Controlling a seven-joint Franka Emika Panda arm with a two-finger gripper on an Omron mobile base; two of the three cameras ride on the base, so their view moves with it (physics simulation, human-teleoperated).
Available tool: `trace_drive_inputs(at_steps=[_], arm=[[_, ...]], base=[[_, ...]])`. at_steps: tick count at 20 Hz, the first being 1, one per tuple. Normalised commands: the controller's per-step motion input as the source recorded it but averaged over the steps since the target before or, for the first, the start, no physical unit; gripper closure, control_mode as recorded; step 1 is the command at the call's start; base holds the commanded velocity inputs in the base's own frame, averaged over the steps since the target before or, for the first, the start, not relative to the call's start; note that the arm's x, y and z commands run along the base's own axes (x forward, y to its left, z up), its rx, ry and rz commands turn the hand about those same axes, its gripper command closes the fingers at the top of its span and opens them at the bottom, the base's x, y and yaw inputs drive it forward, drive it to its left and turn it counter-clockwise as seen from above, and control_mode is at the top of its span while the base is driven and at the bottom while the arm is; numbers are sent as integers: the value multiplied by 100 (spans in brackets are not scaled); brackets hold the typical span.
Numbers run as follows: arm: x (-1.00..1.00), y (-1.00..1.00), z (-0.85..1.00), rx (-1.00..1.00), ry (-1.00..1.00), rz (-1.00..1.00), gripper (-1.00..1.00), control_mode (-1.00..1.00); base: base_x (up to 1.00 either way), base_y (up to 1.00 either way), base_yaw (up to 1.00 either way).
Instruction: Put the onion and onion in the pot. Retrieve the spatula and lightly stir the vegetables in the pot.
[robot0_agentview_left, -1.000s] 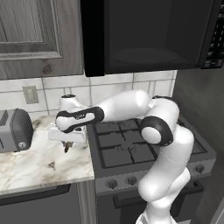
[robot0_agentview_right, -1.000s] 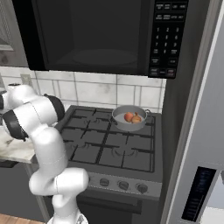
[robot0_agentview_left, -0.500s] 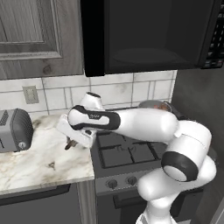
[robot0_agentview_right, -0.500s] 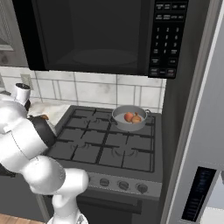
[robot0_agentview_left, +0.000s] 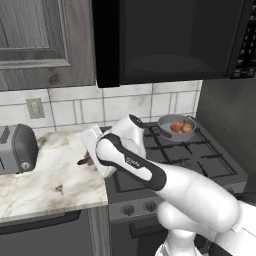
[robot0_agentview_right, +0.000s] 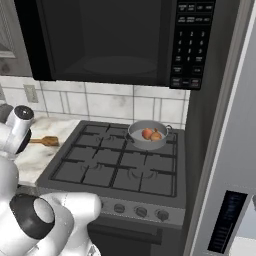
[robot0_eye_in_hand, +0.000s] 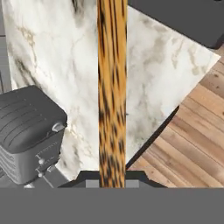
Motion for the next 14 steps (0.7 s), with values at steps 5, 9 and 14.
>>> trace_drive_inputs(at_steps=[5, 9, 14], arm=[[-4, -38, 46, 28, 1, -37, 100, -100], [3, -48, 42, 30, 0, -16, 100, -100], [0, -68, 43, 41, 1, -2, 100, -100]], base=[[0, 0, 0], [0, 0, 0], [0, 0, 0]])
